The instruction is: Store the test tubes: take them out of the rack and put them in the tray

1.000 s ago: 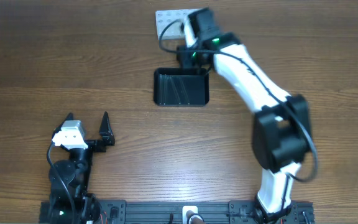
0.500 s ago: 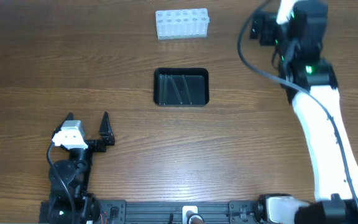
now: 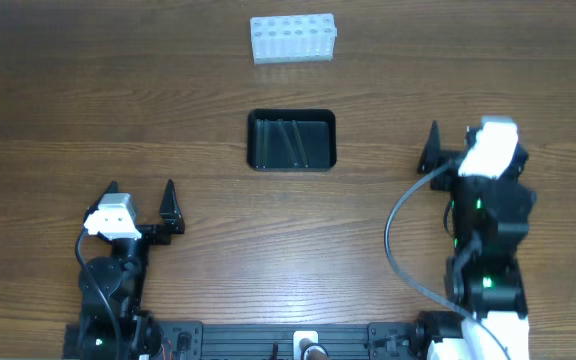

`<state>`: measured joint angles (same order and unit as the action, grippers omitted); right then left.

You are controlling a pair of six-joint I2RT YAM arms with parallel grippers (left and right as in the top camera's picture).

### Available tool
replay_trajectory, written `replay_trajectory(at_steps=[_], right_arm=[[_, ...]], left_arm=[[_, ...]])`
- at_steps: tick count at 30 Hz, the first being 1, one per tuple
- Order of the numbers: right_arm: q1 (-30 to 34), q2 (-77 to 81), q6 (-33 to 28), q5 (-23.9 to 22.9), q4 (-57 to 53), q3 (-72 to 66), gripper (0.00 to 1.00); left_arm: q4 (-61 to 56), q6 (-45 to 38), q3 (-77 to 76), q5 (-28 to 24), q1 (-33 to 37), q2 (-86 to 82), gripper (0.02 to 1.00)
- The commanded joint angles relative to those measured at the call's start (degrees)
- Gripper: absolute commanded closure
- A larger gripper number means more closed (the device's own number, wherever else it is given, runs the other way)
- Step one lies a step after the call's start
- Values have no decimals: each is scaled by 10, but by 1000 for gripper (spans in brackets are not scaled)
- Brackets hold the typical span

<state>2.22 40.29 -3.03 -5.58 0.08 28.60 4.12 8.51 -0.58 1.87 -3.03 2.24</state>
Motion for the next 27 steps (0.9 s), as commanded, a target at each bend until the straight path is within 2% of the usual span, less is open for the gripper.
replay_trajectory(at_steps=[1, 12, 21, 27], right_arm=[[0, -122, 9, -5, 5, -77, 9], [-5, -311, 22, -5, 4, -194, 9], [-12, -392, 23, -21, 43, -278, 9], [-16, -400, 23, -33, 33, -283, 7]], left_arm=[[0, -10, 2, -4, 4, -3, 18], [0, -10, 2, -4, 4, -3, 18], [0, -10, 2, -4, 4, -3, 18], [0, -10, 2, -4, 4, -3, 18]])
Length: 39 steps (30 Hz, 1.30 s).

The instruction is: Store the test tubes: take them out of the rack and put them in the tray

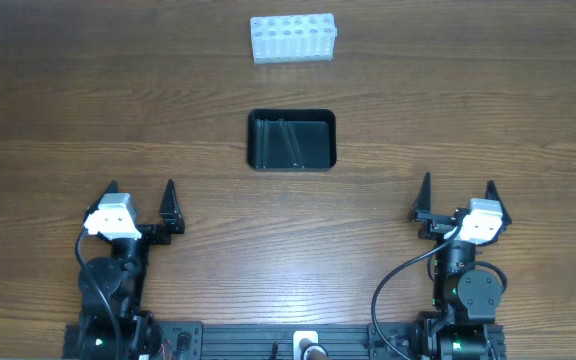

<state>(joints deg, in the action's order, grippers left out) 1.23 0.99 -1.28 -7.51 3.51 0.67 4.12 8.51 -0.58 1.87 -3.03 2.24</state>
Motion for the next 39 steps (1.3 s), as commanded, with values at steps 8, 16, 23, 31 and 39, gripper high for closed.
replay_trajectory(at_steps=[8, 16, 23, 31, 39], right_arm=[[-29, -7, -12, -40, -26, -4, 7], [-16, -7, -11, -43, -51, -4, 9], [-15, -7, -11, -44, -63, -4, 7], [-15, -7, -12, -44, -64, -4, 9], [-15, -7, -11, -44, -65, -4, 7]], left_arm=[[0, -10, 2, -4, 4, -3, 18], [0, -10, 2, -4, 4, -3, 18], [0, -10, 2, -4, 4, -3, 18], [0, -10, 2, -4, 4, -3, 18], [0, -10, 2, -4, 4, -3, 18]])
